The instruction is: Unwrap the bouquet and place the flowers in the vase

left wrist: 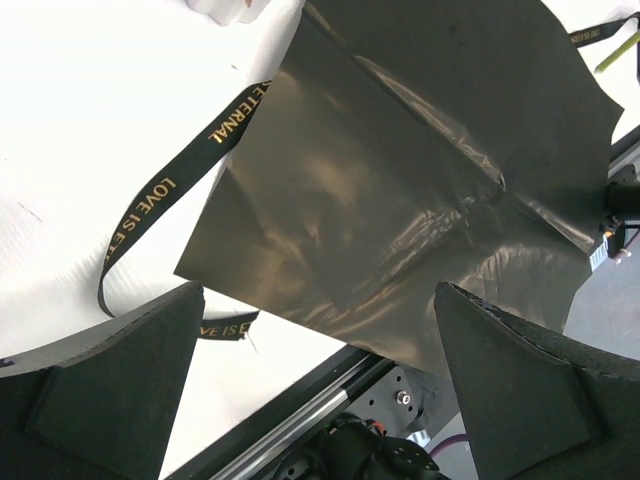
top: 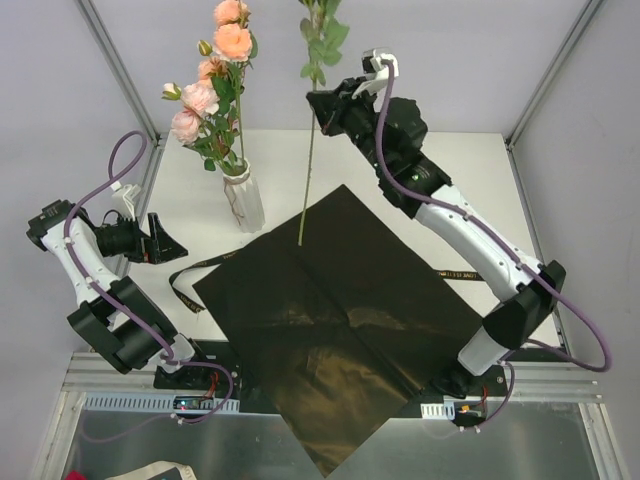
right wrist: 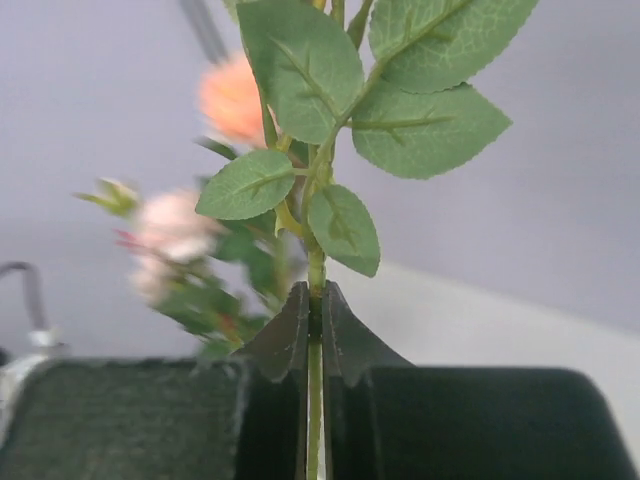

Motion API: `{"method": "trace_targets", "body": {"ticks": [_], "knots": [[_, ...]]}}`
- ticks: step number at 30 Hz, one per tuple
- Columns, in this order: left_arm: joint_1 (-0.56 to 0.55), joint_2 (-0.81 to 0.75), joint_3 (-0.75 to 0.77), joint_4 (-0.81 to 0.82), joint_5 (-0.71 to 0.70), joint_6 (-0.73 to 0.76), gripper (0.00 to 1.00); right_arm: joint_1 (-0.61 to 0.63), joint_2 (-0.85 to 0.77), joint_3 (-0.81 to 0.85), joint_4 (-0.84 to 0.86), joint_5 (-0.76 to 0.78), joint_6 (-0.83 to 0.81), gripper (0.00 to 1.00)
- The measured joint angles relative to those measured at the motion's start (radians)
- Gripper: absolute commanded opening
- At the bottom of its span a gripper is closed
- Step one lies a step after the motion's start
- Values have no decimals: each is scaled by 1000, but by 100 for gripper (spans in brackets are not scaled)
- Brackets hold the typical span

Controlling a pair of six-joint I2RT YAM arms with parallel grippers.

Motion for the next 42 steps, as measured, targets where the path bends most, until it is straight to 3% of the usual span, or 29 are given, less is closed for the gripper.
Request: {"method": "trace_targets", "body": {"ticks": [5,12,21,42], "knots": [[0,0,2,0,15,-1,99,153,-50,-22,354,-58,-168,1],[0,0,2,-1,15,0,99,257,166,166,596,-130,-379,0],[0,0,2,-1,13,5,99,246,367,320,637,-129,-464,1],[0,26,2,-1,11,27,99,237,366,340,694,-131,-430,1]]}}
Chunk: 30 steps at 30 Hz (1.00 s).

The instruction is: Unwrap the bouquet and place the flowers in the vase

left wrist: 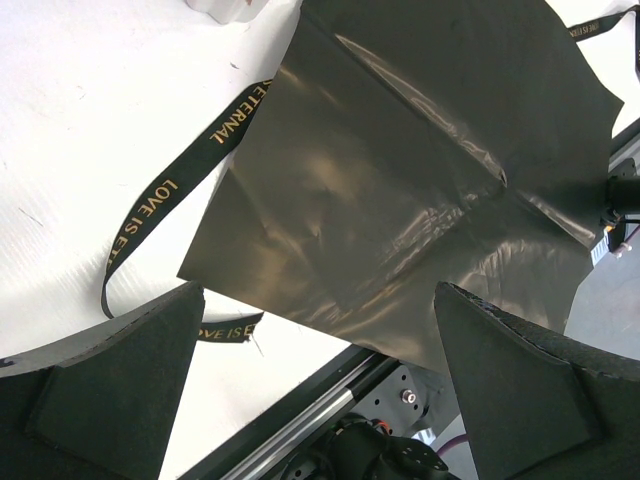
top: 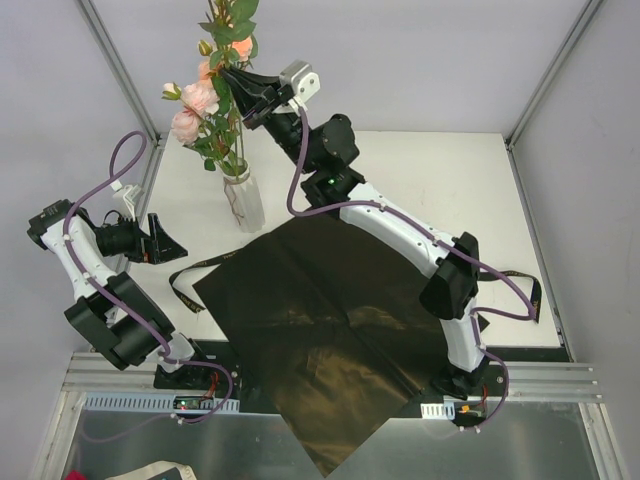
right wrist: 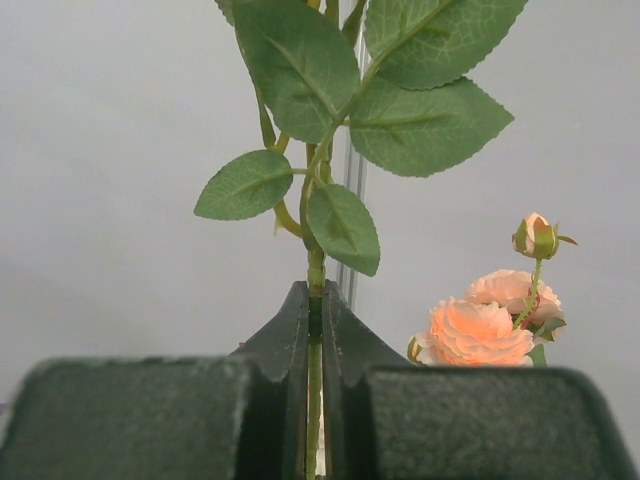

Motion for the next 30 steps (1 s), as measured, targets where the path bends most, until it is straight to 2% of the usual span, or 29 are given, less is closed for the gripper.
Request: {"method": "trace_targets", "body": {"ticks": [16,30], "knots": [[0,10,0,0,0,5,99,-12,-84,-2,13,-10,82,1],[12,10,0,0,-3,19,99,-37,-46,1,26,-8,75,1]]}}
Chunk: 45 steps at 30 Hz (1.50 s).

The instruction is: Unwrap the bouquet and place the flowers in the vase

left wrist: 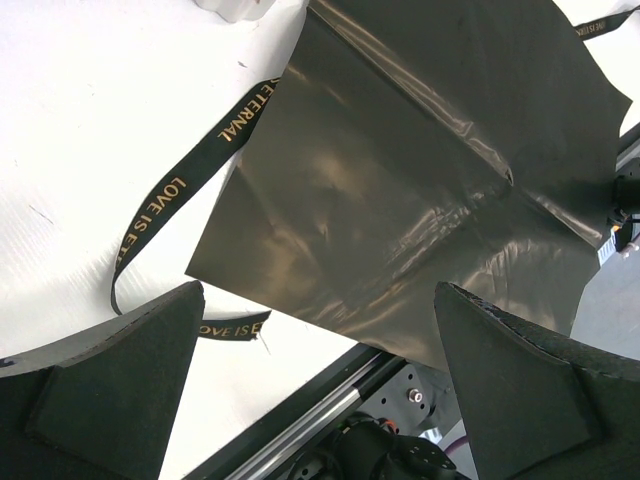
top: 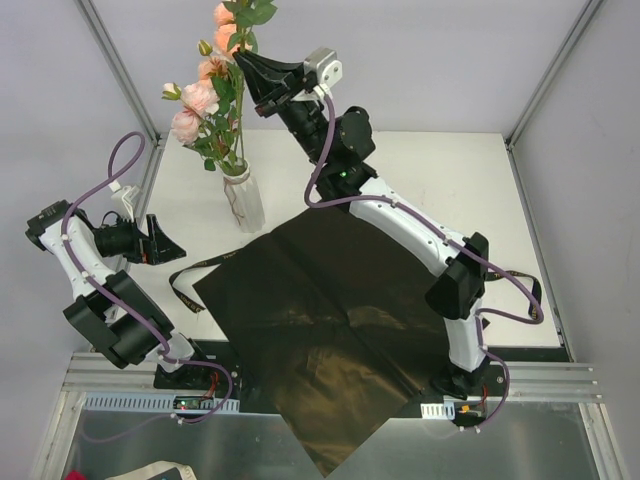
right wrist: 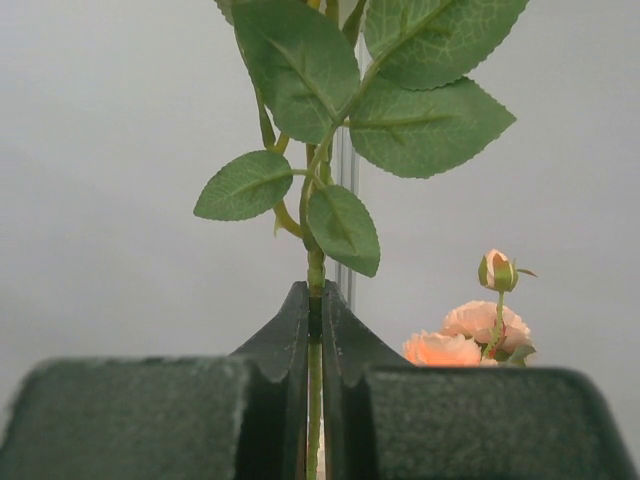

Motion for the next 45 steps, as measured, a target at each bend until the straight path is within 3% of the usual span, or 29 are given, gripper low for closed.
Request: {"method": "trace_targets", "body": {"ticks": [17,20,23,24,27,29,31,33,39,45], "knots": [[0,-1,0,0,3,6,99,-10,119,21,-50,10,-12,1],[0,-11,0,0,9,4,99,-4,134,19,-113,29,-7,11],[0,-34,0,0,18,-6,99,8,137,2,-174,51,1,35],[0,-43,0,0,27,-13,99,13,137,-10,-188,55,9,54],[0,-71,0,0,38,-34,99,24,135,-57,-229,67,34,77],[0,-88,0,3,46,-58,99,31,122,-117,-272,74,45,85],[-3,-106,0,14,56,-89,99,35,99,-184,-323,82,51,88],[-10,-121,0,30,60,-123,99,36,43,-288,-389,92,55,98],[-26,-159,-9,117,66,-232,99,36,-286,-651,-572,189,56,100],[-41,-177,-79,240,63,-338,99,-16,-576,-688,-956,427,160,97]]}}
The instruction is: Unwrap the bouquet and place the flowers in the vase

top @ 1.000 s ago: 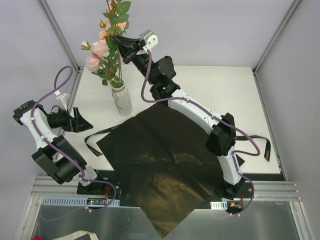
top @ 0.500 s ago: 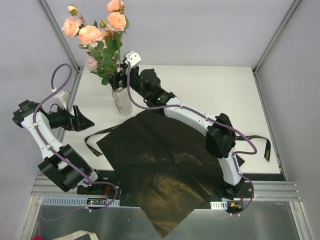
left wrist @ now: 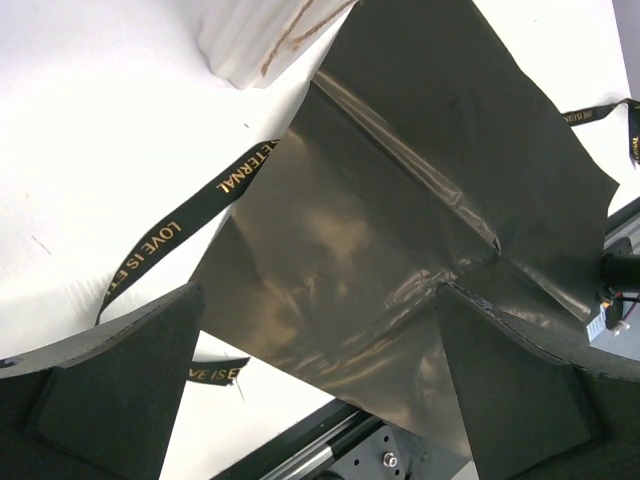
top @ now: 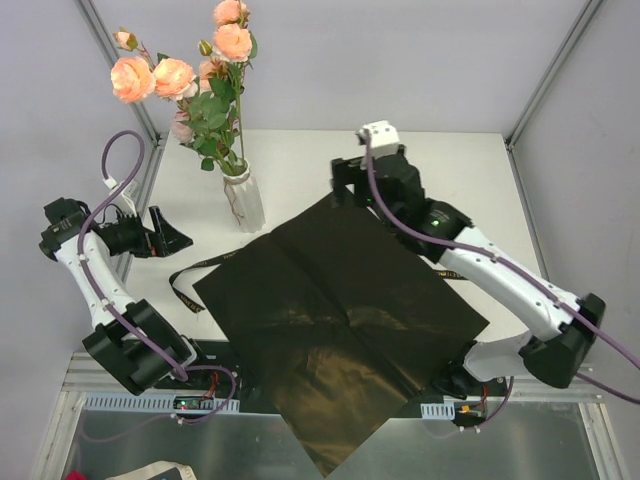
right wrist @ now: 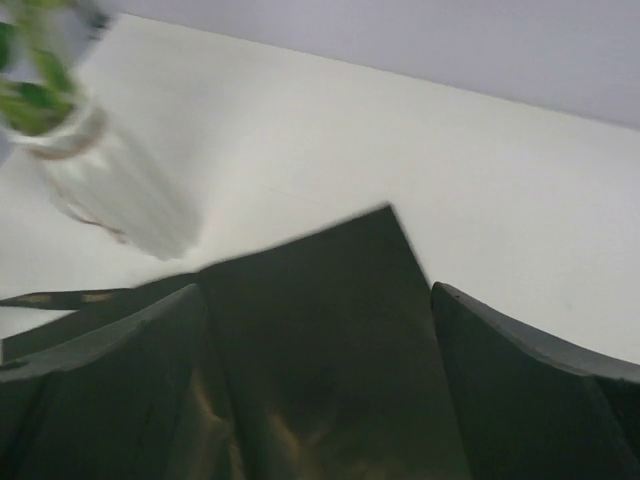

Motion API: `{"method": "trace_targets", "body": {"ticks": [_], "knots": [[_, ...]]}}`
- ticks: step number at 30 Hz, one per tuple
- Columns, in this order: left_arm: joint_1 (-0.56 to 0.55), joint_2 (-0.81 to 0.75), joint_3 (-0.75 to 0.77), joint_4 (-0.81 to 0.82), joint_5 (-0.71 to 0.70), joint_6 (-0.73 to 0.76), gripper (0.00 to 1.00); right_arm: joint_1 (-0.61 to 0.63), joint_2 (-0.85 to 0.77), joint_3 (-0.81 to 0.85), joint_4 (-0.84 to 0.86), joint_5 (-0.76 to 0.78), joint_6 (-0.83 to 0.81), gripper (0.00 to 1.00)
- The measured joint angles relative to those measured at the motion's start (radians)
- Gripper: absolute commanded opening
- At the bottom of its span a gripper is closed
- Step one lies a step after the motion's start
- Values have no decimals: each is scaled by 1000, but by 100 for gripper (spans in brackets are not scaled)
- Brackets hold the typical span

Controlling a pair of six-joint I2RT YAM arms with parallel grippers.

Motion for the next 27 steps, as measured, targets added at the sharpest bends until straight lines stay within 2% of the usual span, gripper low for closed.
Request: {"method": "trace_targets", "body": {"ticks": [4,10,13,17,27], "knots": [[-32,-1,-66,98,-16,-82,99,-76,-144,-111,-199,150,63,97],[-100,-10,-168,299,-98,-228,99,-172,-291,-386,-367,220,105,97],[-146,-12,-224,419,-171,-315,99,-290,-351,-477,-389,219,114,97],[-220,-5,-262,541,-261,-406,99,-425,-380,-516,-381,209,120,97],[-262,57,-282,677,-335,-503,99,-537,-336,-581,-330,151,133,97]]}}
